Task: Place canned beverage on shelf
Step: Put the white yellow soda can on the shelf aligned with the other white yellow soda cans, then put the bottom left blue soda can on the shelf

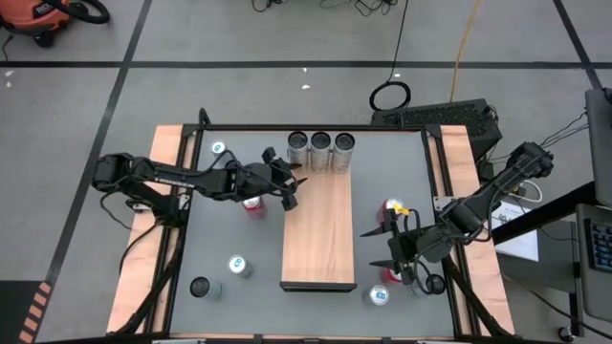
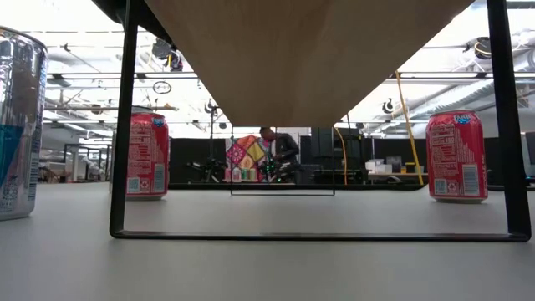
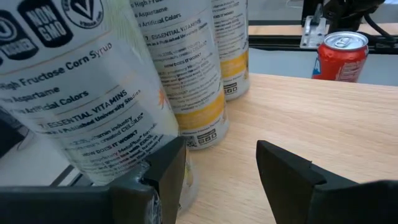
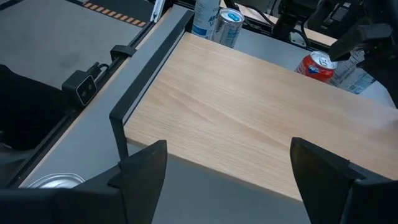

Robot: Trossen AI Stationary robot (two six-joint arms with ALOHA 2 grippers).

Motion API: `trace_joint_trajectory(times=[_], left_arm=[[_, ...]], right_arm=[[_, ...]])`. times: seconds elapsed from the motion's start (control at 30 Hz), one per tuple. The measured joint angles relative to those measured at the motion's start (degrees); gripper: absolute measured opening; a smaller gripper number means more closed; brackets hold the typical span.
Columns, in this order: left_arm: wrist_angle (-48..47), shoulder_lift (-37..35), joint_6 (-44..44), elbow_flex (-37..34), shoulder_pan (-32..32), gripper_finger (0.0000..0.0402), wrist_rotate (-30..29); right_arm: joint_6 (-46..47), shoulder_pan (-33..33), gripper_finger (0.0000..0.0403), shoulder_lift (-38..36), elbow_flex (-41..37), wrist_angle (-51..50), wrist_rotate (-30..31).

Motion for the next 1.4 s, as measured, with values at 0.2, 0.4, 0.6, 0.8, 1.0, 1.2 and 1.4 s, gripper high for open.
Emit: trace_joint_trajectory(times=[0.2, 0.4, 0.6, 0.8, 1.0, 1.2, 1.4], left_arm=[[1.5, 0.0, 0.0, 0.0, 0.0, 0.0193, 0.9], [1.8, 0.0, 0.1, 0.0, 0.1, 0.0193, 1.2], [0.6, -1.1, -2.9, 0.0, -2.8, 0.0193, 1.3], [-2.1, -2.6, -11.8, 0.0, -12.4, 0.0193, -0.9], [-2.2, -2.3, -13.5, 0.0, -23.2, 0.0193, -12.7], [-1.9, -2.3, -13.5, 0.0, -31.1, 0.0193, -19.0], [-2.3, -1.5, -14.1, 0.0, -34.2, 0.0193, -19.7]], right_arm=[[0.0, 0.0, 0.0286, 0.0, 0.0, 0.0, 0.0], [0.3, 0.0, 0.0286, 0.0, 0.0, 0.0, 0.0], [3.0, 0.0, 0.0286, 0.0, 0.0, -0.1, 0.0], [5.7, 0.0, 0.0286, 1.4, 0.0, 1.9, 3.1], [4.2, 0.0, 0.0286, 5.7, 0.0, 9.6, 7.5], [2.5, 0.0, 0.0286, 11.3, 0.0, 20.8, 7.6], [2.3, -0.1, 0.0286, 16.5, 0.0, 27.5, 7.6]])
